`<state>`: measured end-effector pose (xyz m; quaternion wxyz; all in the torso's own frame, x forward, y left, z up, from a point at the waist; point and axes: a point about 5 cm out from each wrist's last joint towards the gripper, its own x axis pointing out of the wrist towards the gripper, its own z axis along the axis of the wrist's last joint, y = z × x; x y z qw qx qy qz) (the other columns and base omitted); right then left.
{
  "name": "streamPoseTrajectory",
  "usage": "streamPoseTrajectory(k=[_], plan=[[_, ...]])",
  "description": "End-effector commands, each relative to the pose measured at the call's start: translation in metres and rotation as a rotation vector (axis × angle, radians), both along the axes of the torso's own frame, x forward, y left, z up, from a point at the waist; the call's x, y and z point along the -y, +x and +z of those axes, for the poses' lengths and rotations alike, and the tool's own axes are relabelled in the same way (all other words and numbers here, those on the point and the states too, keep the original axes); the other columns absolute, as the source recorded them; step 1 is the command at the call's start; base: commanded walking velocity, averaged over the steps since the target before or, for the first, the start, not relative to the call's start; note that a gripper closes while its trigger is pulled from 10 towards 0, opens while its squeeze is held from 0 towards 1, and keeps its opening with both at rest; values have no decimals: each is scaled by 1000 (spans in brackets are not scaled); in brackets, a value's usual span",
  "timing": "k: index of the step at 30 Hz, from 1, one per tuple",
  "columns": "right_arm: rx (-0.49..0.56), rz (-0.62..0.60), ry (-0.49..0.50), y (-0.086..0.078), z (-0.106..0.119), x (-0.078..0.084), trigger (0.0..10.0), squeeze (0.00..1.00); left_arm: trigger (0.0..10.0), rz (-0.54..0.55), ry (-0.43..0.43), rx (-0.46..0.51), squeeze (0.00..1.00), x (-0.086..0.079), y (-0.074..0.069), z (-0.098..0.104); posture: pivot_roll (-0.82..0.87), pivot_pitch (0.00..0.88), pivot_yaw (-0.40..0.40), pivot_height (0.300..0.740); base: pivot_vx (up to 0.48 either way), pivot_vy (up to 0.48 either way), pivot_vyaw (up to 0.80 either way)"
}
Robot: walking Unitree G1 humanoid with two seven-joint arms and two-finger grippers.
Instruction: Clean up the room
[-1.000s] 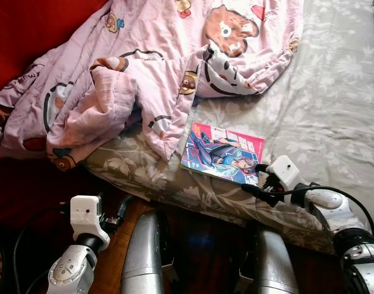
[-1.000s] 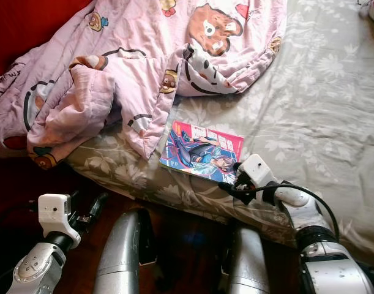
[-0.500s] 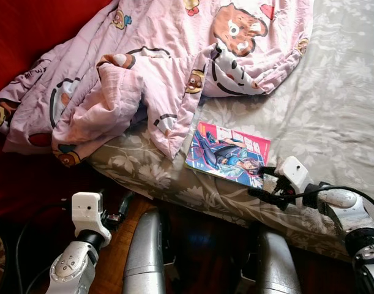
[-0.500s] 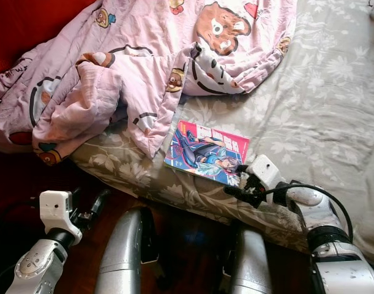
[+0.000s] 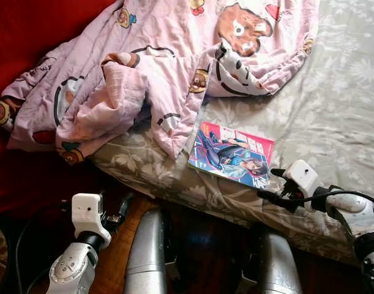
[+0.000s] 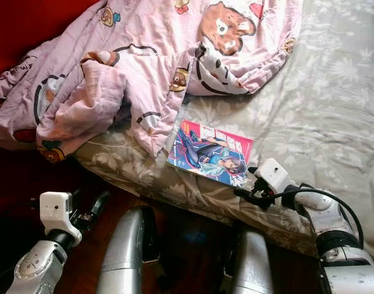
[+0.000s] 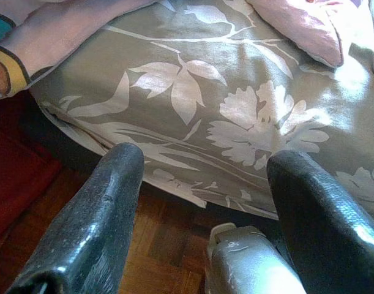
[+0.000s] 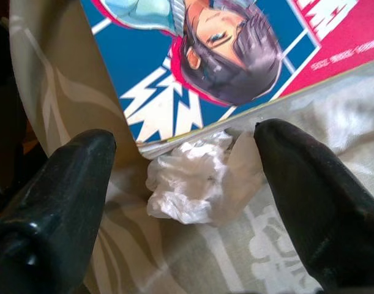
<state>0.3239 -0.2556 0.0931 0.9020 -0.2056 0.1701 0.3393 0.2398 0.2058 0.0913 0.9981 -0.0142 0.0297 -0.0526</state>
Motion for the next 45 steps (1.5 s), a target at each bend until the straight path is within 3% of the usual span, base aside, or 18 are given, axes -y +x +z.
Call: streamPoseTrajectory(k=[1, 9, 10, 11, 13, 16, 17, 18, 19, 20, 21, 23, 24, 25, 26, 45], plan=[[-62, -28, -7, -10, -17, 2, 10000, 0, 10000, 13, -2, -57, 0, -5, -8, -12, 202, 411, 71, 578, 0, 0, 0], [-58, -89, -65, -12, -24, 6, 10000, 0, 10000, 17, 2, -62, 0, -6, -10, -13, 203, 411, 71, 578, 0, 0, 0], [-52, -101, -51, -11, -23, 6, 8314, 0, 10000, 16, 1, -62, 0, -5, -10, -13, 208, 407, 73, 578, 0, 0, 0], [-49, -101, -48, -11, -23, 6, 2157, 0, 10000, 15, 1, -61, 0, -5, -10, -13, 208, 407, 73, 578, 0, 0, 0], [-43, -96, -44, -10, -23, 5, 0, 0, 10000, 15, 1, -61, 0, -5, -10, -13, 206, 406, 73, 578, 0, 0, 0], [-25, -99, -36, -9, -21, 3, 0, 0, 10000, 15, 2, -60, 0, -5, -10, -13, 206, 406, 73, 578, 0, 0, 0], [-9, -103, -20, -8, -20, 1, 2667, 0, 10000, 14, 3, -60, 0, -5, -10, -12, 209, 404, 75, 578, 0, 0, 0], [-3, -106, -15, -7, -19, 0, 3922, 0, 10000, 14, 3, -60, 0, -6, -10, -12, 209, 404, 75, 578, 0, 0, 0], [-2, -107, -16, -6, -19, 0, 3922, 0, 10000, 14, 3, -60, 0, -6, -10, -12, 209, 404, 75, 578, 0, 0, 0], [-3, -106, -18, -6, -19, -1, 7725, 0, 10000, 14, 3, -60, 0, -6, -10, -12, 209, 404, 75, 578, 0, 0, 0], [-5, -104, -27, -6, -20, -1, 8941, 0, 10000, 14, 3, -60, 0, -6, -10, -12, 209, 404, 75, 578, 0, 0, 0], [-10, -100, -46, -7, -22, -1, 8431, 0, 10000, 13, 4, -61, 0, -6, -10, -12, 211, 405, 75, 578, 0, 0, 0], [-13, -99, -50, -7, -23, -1, 7686, 0, 10000, 13, 4, -61, 0, -6, -10, -13, 211, 405, 75, 578, 0, 0, 0], [-16, -99, -50, -8, -23, -2, 3373, 0, 10000, 13, 4, -62, 0, -6, -10, -13, 213, 404, 74, 578, 0, 0, 0], [-20, -95, -48, -8, -24, -2, 0, 0, 10000, 14, 4, -63, 0, -5, -10, -13, 213, 404, 75, 578, 0, 0, 0], [-44, -66, -96, -11, -31, -5, 0, 0, 10000, 19, 8, -77, 0, -7, -11, -17, 208, 394, 73, 578, 0, 0, 0]])
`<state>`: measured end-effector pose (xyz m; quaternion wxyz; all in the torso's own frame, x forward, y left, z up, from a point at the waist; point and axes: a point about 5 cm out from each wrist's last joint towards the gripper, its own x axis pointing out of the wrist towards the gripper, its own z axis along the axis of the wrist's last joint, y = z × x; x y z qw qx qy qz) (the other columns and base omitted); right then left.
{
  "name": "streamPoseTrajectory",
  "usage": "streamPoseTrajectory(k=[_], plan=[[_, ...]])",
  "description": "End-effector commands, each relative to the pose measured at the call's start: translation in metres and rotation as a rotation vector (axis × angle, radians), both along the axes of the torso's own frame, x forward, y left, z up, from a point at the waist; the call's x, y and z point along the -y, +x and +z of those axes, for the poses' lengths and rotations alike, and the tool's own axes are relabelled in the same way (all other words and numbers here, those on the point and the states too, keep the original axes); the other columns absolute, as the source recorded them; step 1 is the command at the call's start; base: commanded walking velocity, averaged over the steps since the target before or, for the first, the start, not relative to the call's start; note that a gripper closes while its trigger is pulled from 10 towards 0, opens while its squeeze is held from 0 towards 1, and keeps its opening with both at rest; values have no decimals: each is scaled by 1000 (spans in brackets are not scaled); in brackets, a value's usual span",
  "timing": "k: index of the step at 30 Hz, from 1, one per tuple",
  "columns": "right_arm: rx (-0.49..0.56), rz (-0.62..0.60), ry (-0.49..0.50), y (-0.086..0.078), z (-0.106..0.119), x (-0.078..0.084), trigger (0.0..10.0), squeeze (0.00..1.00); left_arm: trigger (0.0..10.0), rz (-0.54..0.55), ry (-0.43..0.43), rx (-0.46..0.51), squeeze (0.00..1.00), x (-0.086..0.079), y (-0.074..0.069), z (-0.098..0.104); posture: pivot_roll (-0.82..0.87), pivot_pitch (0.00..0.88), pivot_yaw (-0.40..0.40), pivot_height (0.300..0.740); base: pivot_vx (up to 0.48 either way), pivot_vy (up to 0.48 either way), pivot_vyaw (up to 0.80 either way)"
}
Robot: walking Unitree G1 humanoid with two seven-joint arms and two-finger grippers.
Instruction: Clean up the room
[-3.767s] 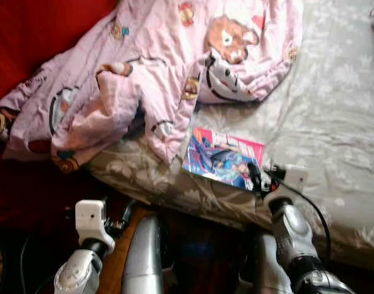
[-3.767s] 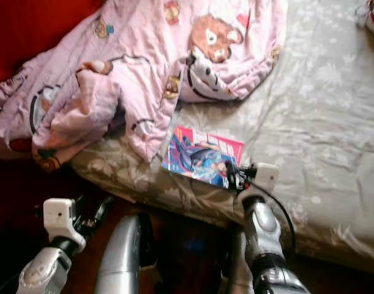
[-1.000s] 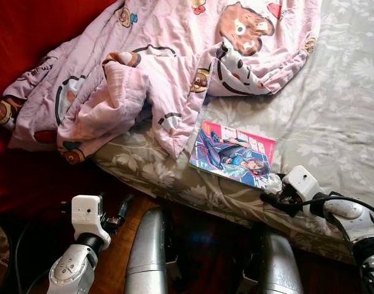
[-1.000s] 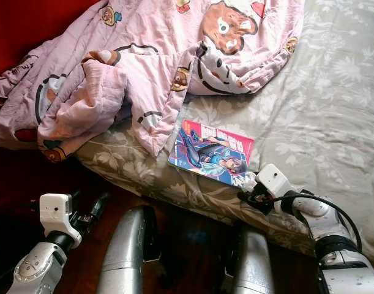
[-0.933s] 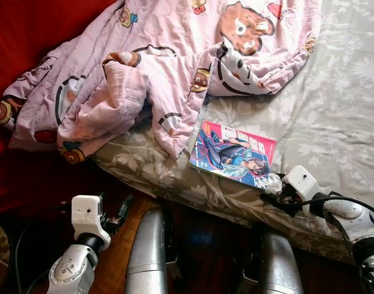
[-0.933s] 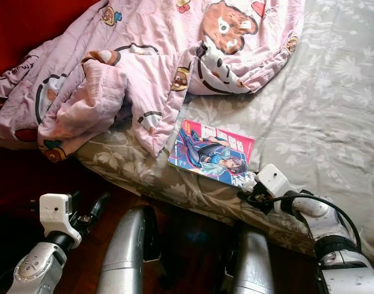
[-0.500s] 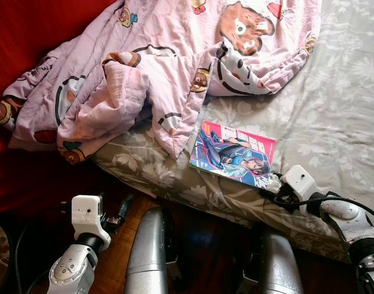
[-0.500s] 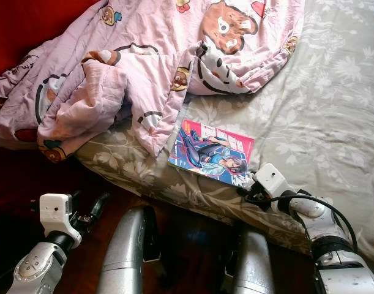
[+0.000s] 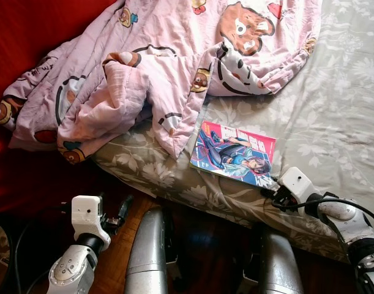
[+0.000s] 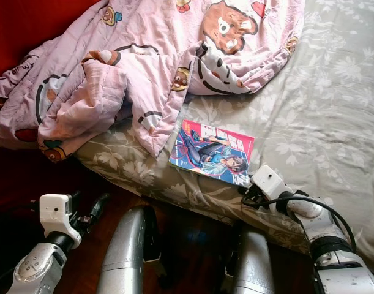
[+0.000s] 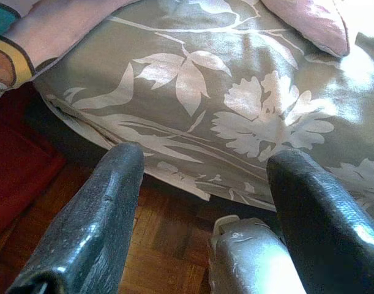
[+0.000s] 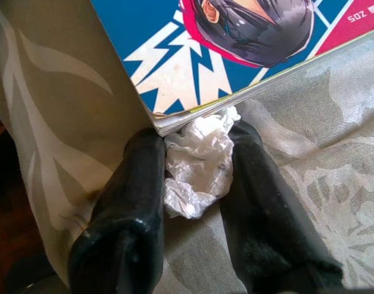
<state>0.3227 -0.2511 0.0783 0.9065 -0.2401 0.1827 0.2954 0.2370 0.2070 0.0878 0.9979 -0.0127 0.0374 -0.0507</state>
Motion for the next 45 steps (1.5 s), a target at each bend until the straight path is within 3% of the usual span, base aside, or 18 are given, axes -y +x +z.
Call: streamPoseTrajectory(k=[1, 12, 15, 19, 22, 26, 28, 29, 30, 31, 32, 34, 35, 37, 38, 39, 44, 45], plan=[[-64, 7, -11, -10, -15, 0, 0, 0, 10000, 16, 4, -64, 0, -5, -8, -15, 207, 393, 72, 578, 0, 0, 0], [-135, 85, -15, -31, -33, 1, 0, 0, 10000, 21, 0, -66, 0, -2, -1, -21, 178, 355, 37, 578, 0, 0, 0], [-169, 162, 22, -40, -34, 2, 0, 0, 10000, 21, -9, -55, 0, 1, 4, -21, 161, 334, 22, 578, 0, 0, 0], [-153, 168, 63, -43, -29, 7, 0, 0, 10000, 23, -17, -42, 0, 3, 10, -21, 152, 317, 12, 578, 0, 0, 0], [-123, 148, 164, -45, -20, 12, 0, 0, 10000, 26, -21, -38, 0, 4, 13, -22, 143, 297, 2, 578, 0, 0, 0], [-48, 59, 411, -46, -9, 11, 0, 0, 10000, 47, -27, -51, 0, 2, 15, -31, 122, 247, -10, 578, 0, 0, 0], [-18, 33, 475, -47, -8, 9, 0, 0, 10000, 52, -30, -55, 0, 3, 17, -34, 119, 231, -12, 578, 0, 0, 0], [20, -41, 555, -45, -9, 6, 10000, 0, 10000, 59, -34, -60, 0, 3, 19, -37, 117, 205, -21, 578, 0, 0, 0], [20, -41, 555, -45, -9, 6, 10000, 0, 10000, 59, -34, -60, 0, 3, 19, -37, 117, 205, -21, 578, 0, 0, 0], [92, -154, 606, -41, -11, 4, 10000, 0, 10000, 67, -38, -71, 0, 2, 22, -41, 109, 182, -23, 578, 0, 0, 0], [92, -154, 606, -41, -11, 4, 10000, 0, 10000, 67, -38, -71, 0, 2, 22, -41, 109, 182, -23, 578, 0, 0, 0], [180, -443, 642, -35, -22, 8, 10000, 0, 10000, 77, -44, -102, 0, 3, 25, -51, 98, 145, -28, 578, 0, 0, 0], [201, -527, 642, -35, -25, 10, 10000, 0, 10000, 79, -45, -112, 0, 3, 25, -54, 95, 138, -28, 578, 0, 0, 0], [163, -727, 666, -42, -44, 12, 10000, 0, 10000, 93, -45, -132, 0, 3, 25, -61, 104, 110, -30, 578, 0, 0, 0], [163, -727, 666, -42, -44, 12, 10000, 0, 10000, 93, -45, -132, 0, 3, 25, -61, 104, 110, -30, 578, 0, 0, 0], [118, -824, 641, -51, -60, 9, 10000, 0, 10000, 105, -50, -154, 0, 3, 24, -68, 117, 94, -34, 578, 0, 0, 0], [15, -974, 645, -65, -85, 0, 10000, 0, 10000, 116, -49, -211, 0, 1, 20, -81, 106, 55, -35, 578, 0, 0, 0], [-58, -978, 640, -72, -98, -13, 10000, 0, 10000, 118, -38, -272, 0, 1, 15, -94, 120, 38, -34, 582, 0, 0, 0]])
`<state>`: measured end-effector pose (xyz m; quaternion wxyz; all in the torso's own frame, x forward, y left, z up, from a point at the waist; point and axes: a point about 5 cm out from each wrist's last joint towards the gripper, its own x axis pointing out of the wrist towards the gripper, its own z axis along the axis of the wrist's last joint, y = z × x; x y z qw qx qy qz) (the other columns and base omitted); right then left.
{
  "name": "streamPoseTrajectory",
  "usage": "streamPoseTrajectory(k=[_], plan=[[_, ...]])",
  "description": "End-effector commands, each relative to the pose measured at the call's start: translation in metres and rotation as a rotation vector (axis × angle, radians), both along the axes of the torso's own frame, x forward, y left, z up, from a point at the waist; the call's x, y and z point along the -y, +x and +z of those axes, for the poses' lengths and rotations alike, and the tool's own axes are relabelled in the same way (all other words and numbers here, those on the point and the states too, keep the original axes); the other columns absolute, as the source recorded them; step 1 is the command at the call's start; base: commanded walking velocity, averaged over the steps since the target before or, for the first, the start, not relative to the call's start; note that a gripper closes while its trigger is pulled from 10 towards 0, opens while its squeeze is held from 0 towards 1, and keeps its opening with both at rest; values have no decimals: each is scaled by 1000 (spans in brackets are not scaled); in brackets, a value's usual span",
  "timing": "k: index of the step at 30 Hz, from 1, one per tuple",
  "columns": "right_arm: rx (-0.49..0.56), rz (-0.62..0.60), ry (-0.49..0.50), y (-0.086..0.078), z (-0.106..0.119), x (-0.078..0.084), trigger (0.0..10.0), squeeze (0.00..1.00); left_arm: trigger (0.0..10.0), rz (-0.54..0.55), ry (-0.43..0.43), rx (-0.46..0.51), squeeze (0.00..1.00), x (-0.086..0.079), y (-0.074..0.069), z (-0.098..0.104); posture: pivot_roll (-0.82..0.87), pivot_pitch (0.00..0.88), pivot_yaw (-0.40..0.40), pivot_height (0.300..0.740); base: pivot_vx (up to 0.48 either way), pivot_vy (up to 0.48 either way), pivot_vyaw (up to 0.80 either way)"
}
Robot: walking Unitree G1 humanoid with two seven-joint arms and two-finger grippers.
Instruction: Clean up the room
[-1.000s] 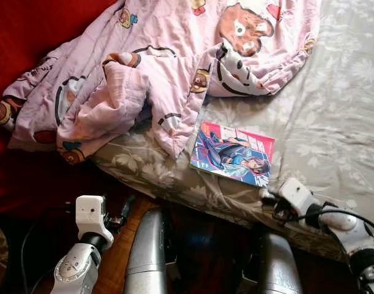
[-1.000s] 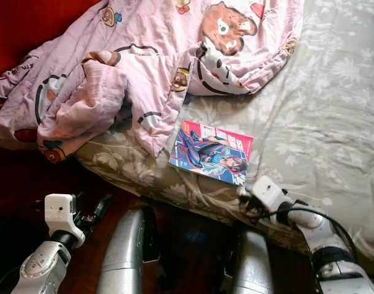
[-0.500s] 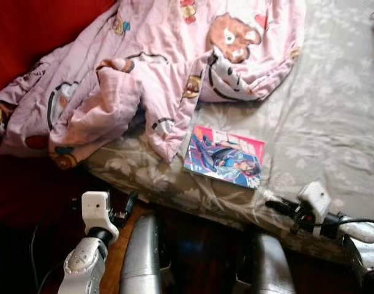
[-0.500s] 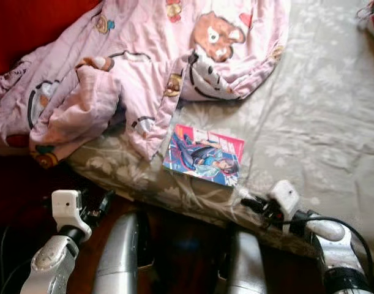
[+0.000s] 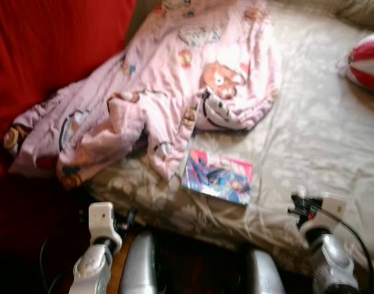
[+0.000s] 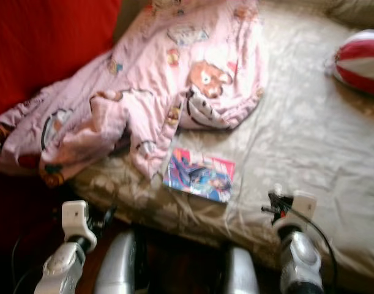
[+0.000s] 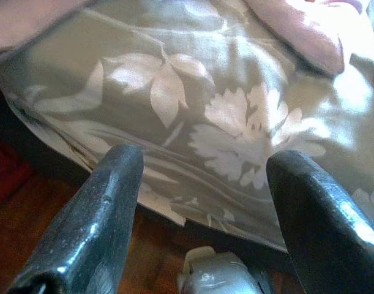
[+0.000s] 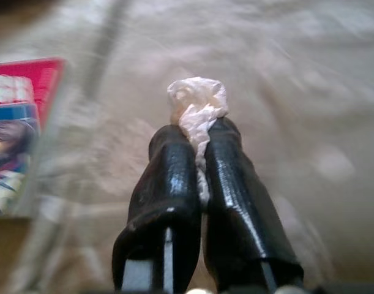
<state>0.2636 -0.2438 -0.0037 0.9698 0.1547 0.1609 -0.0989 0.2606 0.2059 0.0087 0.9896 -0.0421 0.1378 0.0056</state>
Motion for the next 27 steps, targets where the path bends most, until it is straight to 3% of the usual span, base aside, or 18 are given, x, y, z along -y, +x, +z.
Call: streamPoseTrajectory(k=[1, 5, 11, 20, 24, 27], plan=[[-93, -5, 35, -15, -19, -10, 10000, 0, 10000, 6, 5, -87, 0, 0, -11, -18, 120, 33, -33, 587, 0, 0, 0], [-173, -37, 53, -22, -30, -18, 10000, 0, 10000, 27, -4, -140, 0, -3, -15, -28, 104, 0, -12, 612, 0, 0, 0], [-264, 24, 17, -30, -41, -28, 10000, 0, 10000, 7, -3, -192, 0, -1, -16, -34, 94, 0, 3, 647, 0, 0, 0], [-326, -33, 6, -44, -48, -15, 10000, 0, 10000, 45, -13, -290, 0, -3, -23, -48, 63, 0, -8, 697, 0, 0, 0], [-373, -67, -1, -54, -53, -4, 10000, 0, 10000, 70, -26, -387, 0, 1, -35, -60, 61, 0, -17, 732, 0, 0, 0], [-381, -71, 0, -55, -53, -3, 10000, 0, 10000, 77, -28, -408, 0, 2, -37, -63, 52, 0, -14, 740, 0, 0, 0]])
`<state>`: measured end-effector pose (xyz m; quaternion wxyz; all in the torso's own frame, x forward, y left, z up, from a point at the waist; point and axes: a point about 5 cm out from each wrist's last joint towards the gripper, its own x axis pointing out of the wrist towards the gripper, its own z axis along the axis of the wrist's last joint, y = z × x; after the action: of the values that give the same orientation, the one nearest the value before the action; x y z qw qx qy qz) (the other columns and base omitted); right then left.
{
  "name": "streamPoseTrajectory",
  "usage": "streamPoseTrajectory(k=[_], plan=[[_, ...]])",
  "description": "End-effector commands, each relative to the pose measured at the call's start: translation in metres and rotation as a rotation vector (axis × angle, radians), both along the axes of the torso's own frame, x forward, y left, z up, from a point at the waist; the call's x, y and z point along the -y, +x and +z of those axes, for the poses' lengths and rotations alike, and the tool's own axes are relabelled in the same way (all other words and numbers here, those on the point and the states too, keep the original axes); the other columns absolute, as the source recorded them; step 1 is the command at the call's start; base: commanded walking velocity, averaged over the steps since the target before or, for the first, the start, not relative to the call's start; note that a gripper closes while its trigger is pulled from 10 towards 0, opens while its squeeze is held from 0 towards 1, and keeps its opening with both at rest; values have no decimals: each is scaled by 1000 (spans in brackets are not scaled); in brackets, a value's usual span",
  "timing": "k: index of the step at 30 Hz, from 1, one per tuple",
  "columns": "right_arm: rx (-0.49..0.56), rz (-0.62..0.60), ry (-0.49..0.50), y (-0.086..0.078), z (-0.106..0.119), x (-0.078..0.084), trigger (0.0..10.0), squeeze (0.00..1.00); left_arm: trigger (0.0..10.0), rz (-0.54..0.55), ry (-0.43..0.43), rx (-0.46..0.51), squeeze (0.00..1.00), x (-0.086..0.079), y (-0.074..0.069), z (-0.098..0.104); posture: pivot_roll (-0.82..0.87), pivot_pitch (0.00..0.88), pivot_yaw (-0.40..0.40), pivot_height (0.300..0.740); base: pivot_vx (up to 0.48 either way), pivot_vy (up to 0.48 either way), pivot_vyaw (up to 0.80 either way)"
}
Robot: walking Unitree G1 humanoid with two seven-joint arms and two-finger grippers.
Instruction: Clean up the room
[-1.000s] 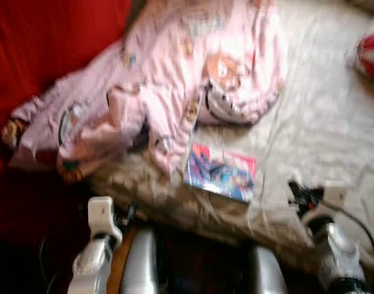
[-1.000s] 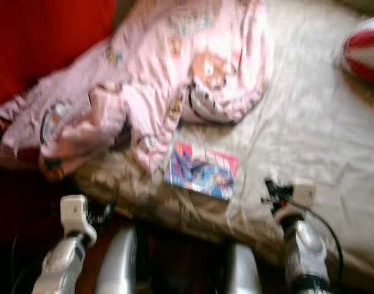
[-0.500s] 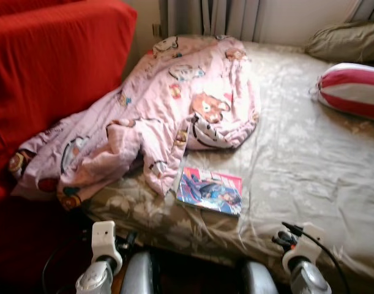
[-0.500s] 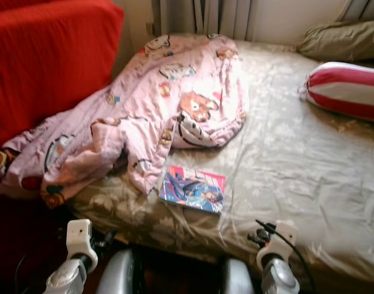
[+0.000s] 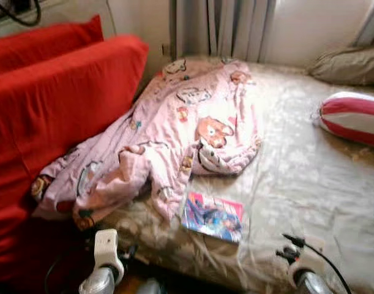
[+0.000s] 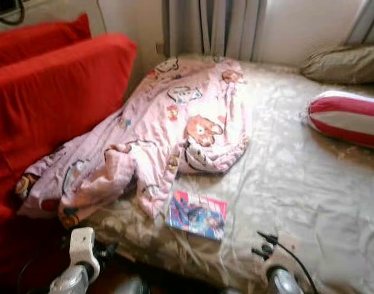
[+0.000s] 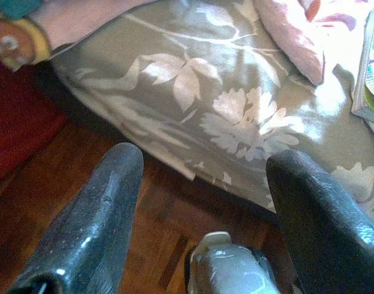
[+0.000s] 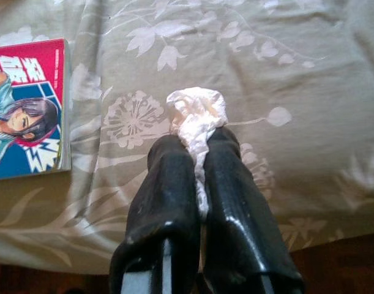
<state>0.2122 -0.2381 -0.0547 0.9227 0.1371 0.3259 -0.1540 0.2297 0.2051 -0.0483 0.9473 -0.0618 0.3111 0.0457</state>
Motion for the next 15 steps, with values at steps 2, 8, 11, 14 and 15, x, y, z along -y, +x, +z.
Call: streamPoseTrajectory(k=[2, 8, 11, 14, 15], plan=[[-31, -17, 2, -5, -3, 3, 10000, 0, 10000, 1, 3, -63, 0, 2, -8, -8, 50, 0, -13, 740, 0, 0, 0], [-64, -49, 28, -8, -6, 3, 10000, 0, 10000, 25, -16, -100, 0, 3, -13, -12, 64, 0, -12, 740, 0, 0, 0], [-81, -18, 25, -10, -7, 2, 10000, 0, 10000, 30, -17, -107, 0, 2, -14, -13, 73, 0, -7, 740, 0, 0, 0], [-97, -7, 26, -15, -9, 5, 10000, 0, 10000, 40, -23, -113, 0, 3, -16, -14, 69, 0, 4, 740, 0, 0, 0], [-98, -8, 27, -16, -9, 6, 10000, 0, 10000, 40, -25, -115, 0, 4, -17, -15, 66, 0, 6, 740, 0, 0, 0]])
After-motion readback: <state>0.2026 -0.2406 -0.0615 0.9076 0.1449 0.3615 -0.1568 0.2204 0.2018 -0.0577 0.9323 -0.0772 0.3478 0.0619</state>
